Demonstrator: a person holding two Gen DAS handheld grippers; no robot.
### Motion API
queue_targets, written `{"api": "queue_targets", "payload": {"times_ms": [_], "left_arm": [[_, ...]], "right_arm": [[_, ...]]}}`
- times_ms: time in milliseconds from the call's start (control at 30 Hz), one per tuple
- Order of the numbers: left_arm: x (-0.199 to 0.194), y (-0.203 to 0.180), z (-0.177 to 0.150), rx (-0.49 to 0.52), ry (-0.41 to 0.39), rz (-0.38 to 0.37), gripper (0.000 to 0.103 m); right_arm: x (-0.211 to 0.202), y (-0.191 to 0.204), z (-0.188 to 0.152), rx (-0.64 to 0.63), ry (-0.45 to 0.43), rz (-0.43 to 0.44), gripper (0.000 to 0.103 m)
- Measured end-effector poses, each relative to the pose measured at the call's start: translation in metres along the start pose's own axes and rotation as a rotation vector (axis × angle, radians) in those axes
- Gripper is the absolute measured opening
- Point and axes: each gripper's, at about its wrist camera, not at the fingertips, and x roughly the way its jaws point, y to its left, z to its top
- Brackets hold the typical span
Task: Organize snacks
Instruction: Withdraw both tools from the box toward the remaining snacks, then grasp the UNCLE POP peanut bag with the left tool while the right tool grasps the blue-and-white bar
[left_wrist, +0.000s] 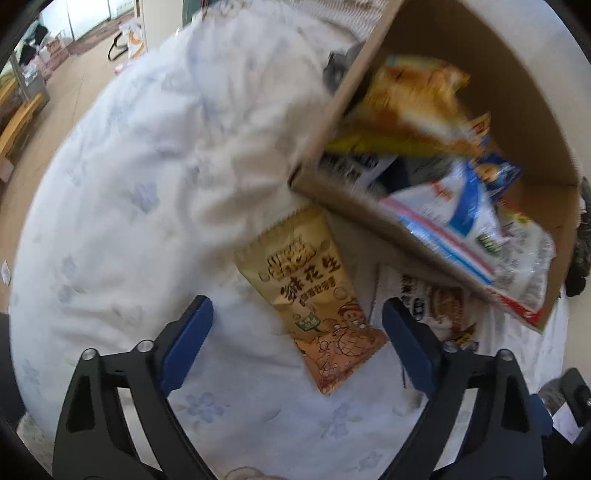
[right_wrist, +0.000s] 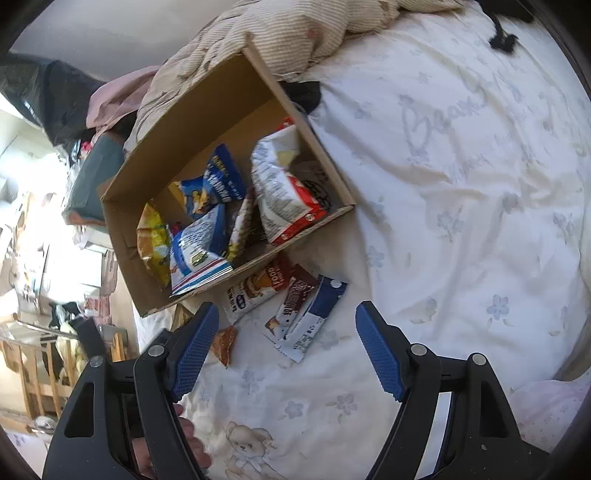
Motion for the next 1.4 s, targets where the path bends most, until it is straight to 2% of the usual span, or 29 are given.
{"api": "queue_targets", "payload": {"times_ms": [167,267,333,400,533,600,700,867,1000,1133,1267,1400], "left_arm": [[0.011,-0.016,-0.006,0.100,0.013,0.049,0.085],[0.010,-0.023,-0.010,0.160,0.025,0.050,0.069],[0.010,-0.028,-0.015,0.212,0.041,0.061,0.053],[0.008,-0.034,-0.021,0.267,0.056,0.064,0.044],[0.002,-0.032,-0.031,0.310,0.091,0.071,0.039],[-0.004,-0.029,-0.033,0.314,0.126,0.065,0.031],[-0.026,-0.029,-0.039,0.346,0.153,0.050,0.029],[-0.076,-0.038,-0.039,0.451,0.122,0.002,0.029],[-0.095,-0.034,-0.034,0.515,0.129,-0.003,0.029],[-0.101,-0.025,-0.038,0.512,0.119,-0.013,0.029],[-0.088,-0.019,-0.030,0.467,0.115,-0.015,0.029],[-0.088,-0.036,-0.035,0.553,0.064,0.017,0.029]], "right_arm": [[0.002,-0.003,0.005,0.003,0.006,-0.006,0.080],[0.002,-0.002,0.008,0.012,0.000,0.001,0.080],[0.002,-0.001,0.009,0.015,-0.003,0.000,0.080],[0.001,0.001,0.008,0.013,-0.010,-0.009,0.080],[0.001,0.001,0.007,0.018,-0.006,-0.014,0.080],[0.001,-0.001,0.006,0.023,-0.003,-0.019,0.080],[0.001,-0.005,0.003,0.043,0.011,-0.017,0.080],[0.011,-0.008,-0.002,0.067,0.055,-0.022,0.080],[0.024,-0.009,-0.005,0.092,0.087,-0.034,0.080],[0.038,-0.009,-0.005,0.105,0.110,-0.070,0.077],[0.059,-0.001,-0.005,0.059,0.165,-0.135,0.060],[0.074,0.007,-0.006,0.029,0.190,-0.181,0.056]]}}
